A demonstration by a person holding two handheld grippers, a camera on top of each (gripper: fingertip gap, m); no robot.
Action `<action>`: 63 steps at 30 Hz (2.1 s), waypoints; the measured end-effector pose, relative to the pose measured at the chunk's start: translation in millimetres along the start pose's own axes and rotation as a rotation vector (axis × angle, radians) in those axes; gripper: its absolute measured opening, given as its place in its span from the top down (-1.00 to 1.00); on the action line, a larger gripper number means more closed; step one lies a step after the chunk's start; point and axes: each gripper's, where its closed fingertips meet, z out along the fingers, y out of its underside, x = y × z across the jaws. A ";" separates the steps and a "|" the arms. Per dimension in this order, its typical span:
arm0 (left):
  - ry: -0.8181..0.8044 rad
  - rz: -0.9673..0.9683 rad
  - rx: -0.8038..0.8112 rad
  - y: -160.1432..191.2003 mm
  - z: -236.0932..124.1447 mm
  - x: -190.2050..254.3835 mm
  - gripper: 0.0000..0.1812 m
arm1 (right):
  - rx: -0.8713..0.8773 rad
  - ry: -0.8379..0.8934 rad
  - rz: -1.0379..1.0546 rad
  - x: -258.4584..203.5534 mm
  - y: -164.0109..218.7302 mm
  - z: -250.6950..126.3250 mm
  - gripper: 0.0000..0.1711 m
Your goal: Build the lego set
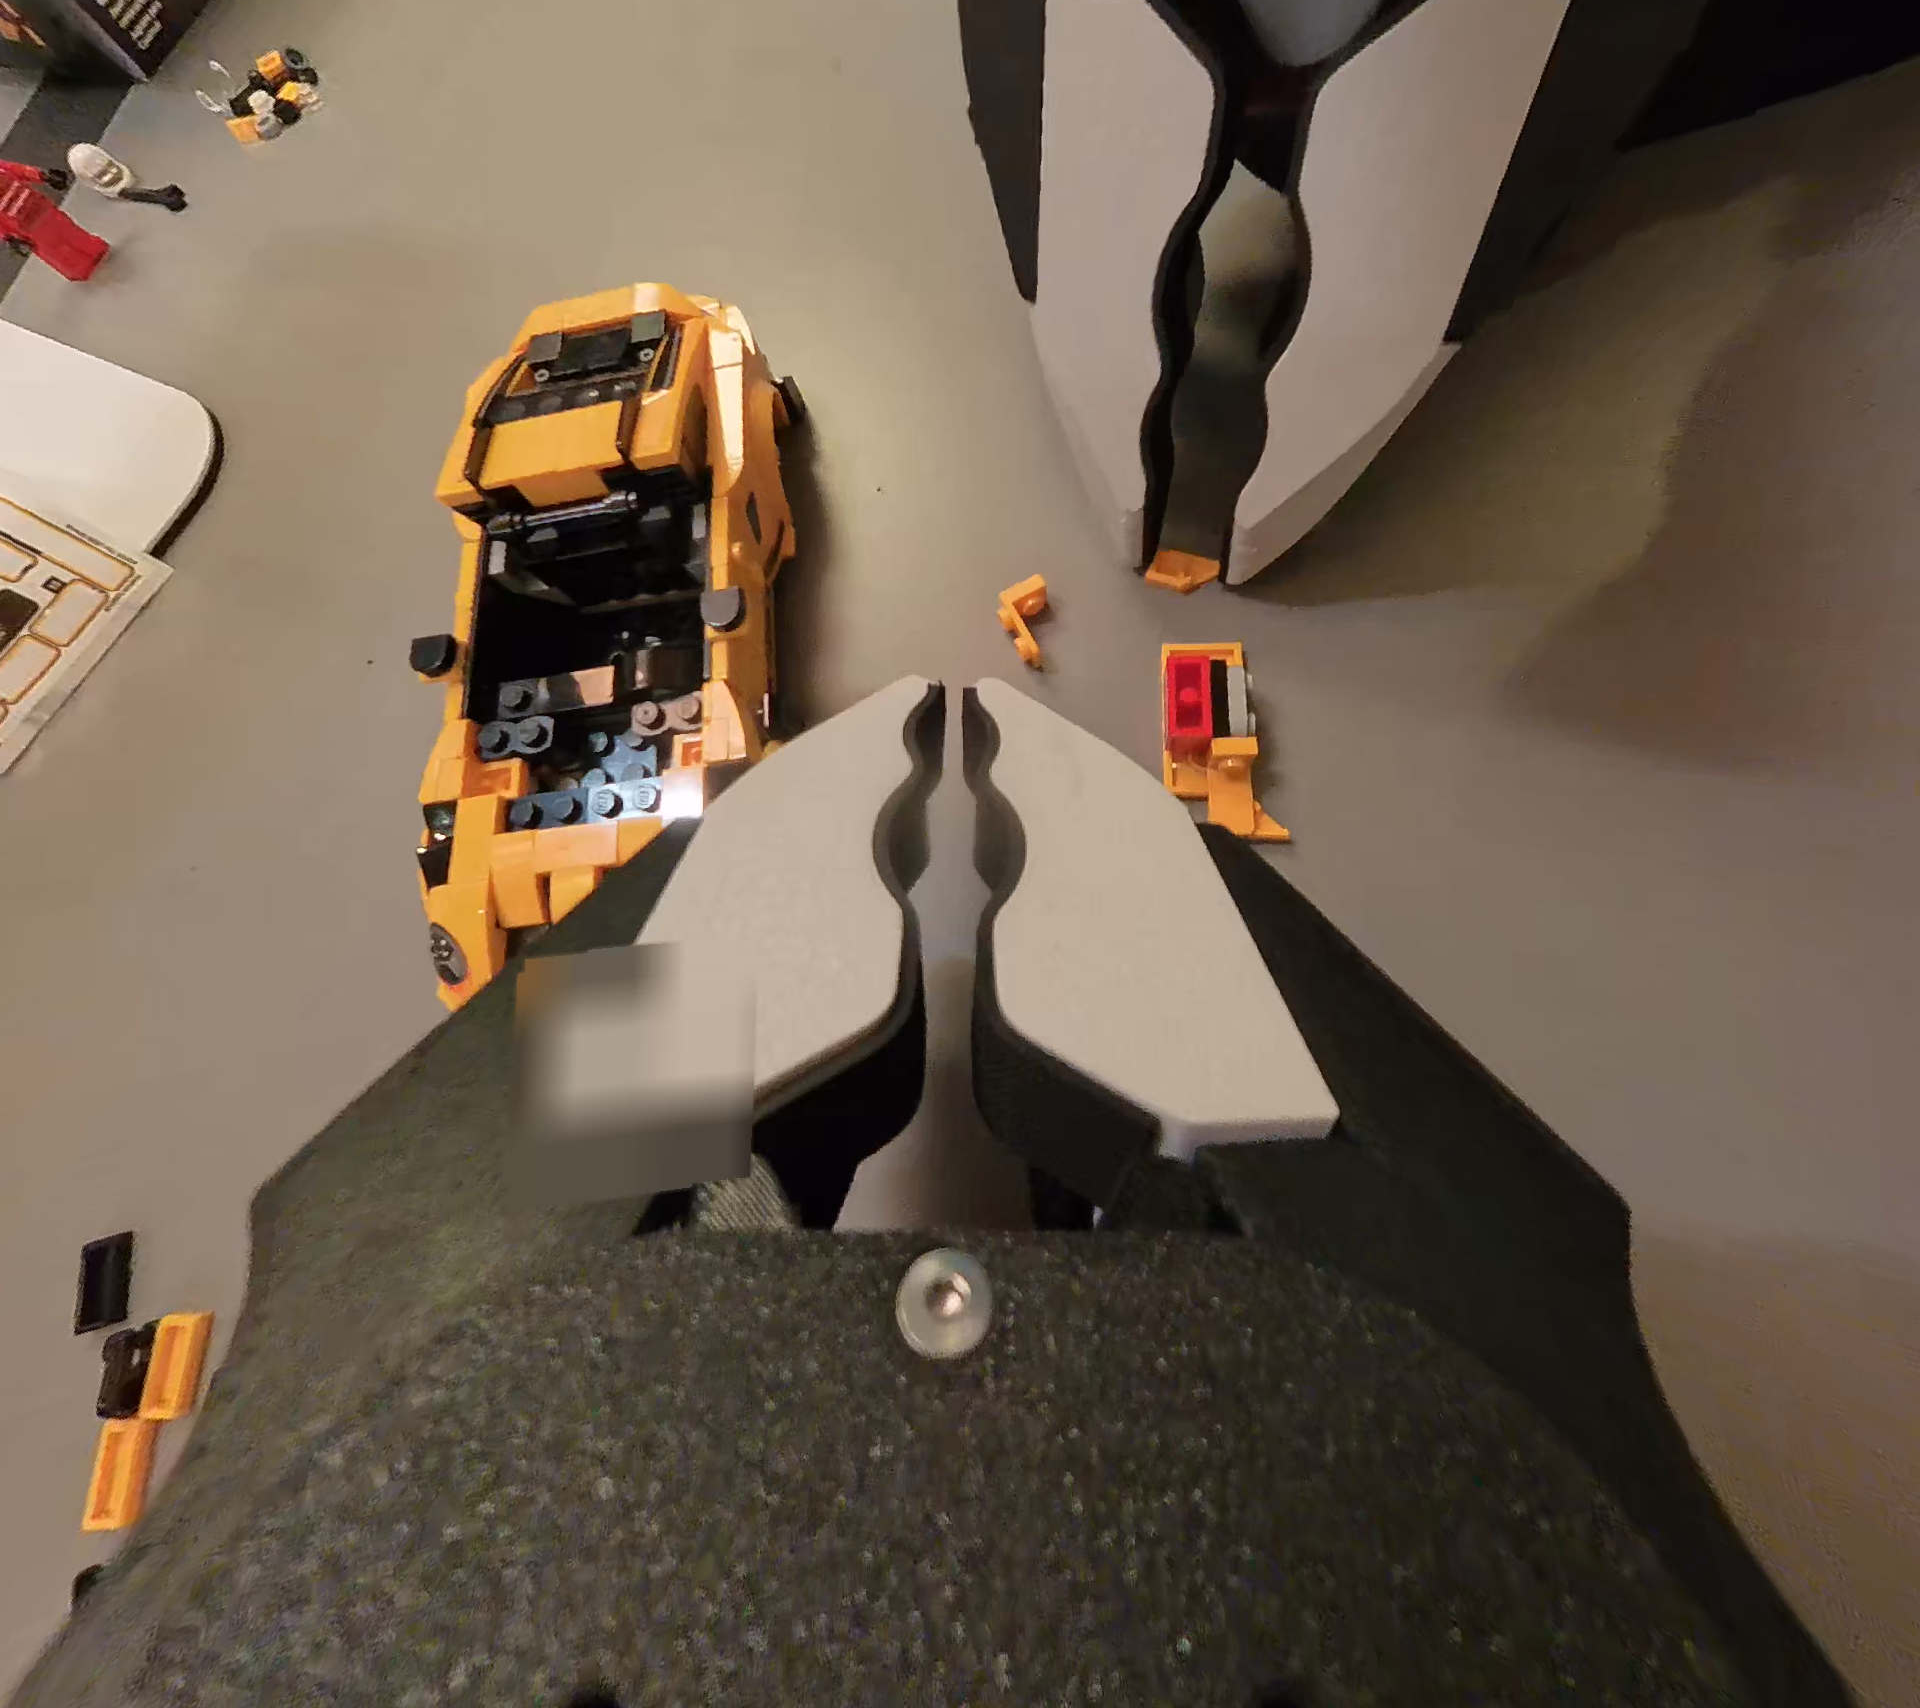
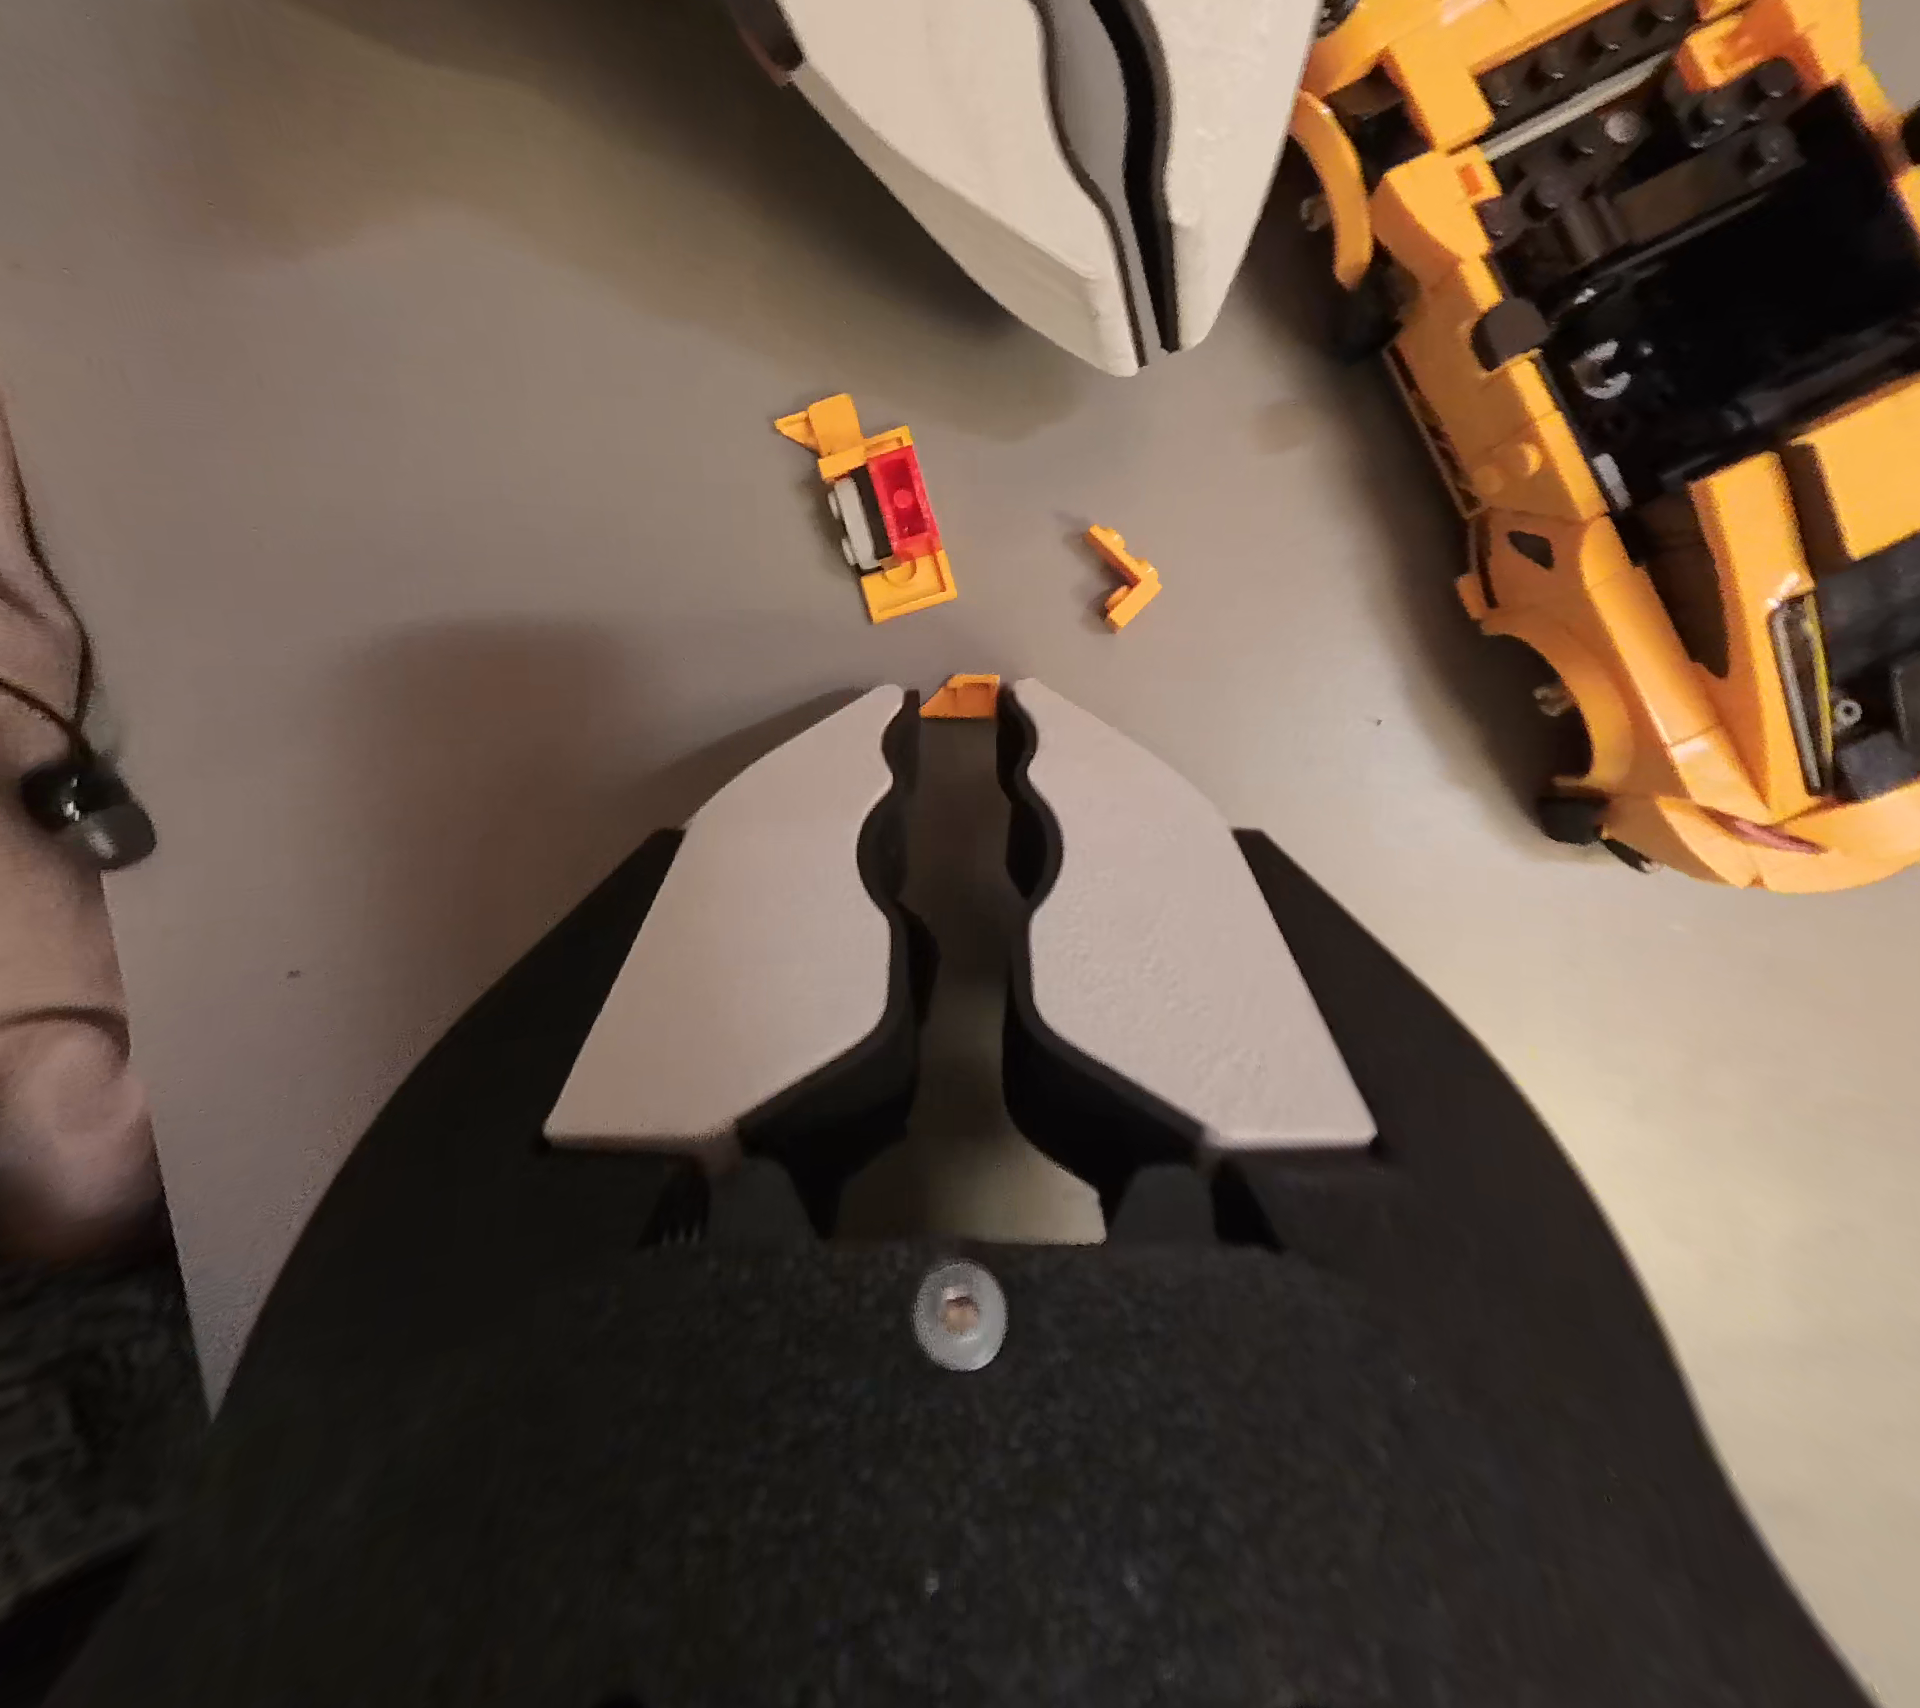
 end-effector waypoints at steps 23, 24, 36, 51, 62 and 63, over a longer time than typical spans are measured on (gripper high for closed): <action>0.077 -0.052 0.014 1.9 -1.1 4.9 0.96 | -0.031 -0.125 -0.297 28.8 -19.1 3.1 0.89; 0.095 -0.063 0.034 -1.3 -2.5 7.2 0.96 | 0.007 -0.131 -0.272 27.8 -21.3 -1.0 0.89; 0.201 -0.039 0.238 -41.5 -14.7 33.8 0.90 | 0.359 -0.177 -0.046 -2.0 -28.9 -42.3 0.89; 0.379 -0.242 0.286 -53.3 -15.4 51.2 0.81 | 0.449 0.063 -0.443 -11.8 -37.7 -54.7 0.89; 0.569 -0.310 0.534 -86.2 -42.7 63.0 0.74 | 0.722 0.192 -0.583 -35.9 -64.9 -83.7 0.90; 0.600 -0.321 0.551 -88.4 -45.8 64.9 0.75 | 0.744 0.192 -0.586 -37.8 -67.7 -85.6 0.90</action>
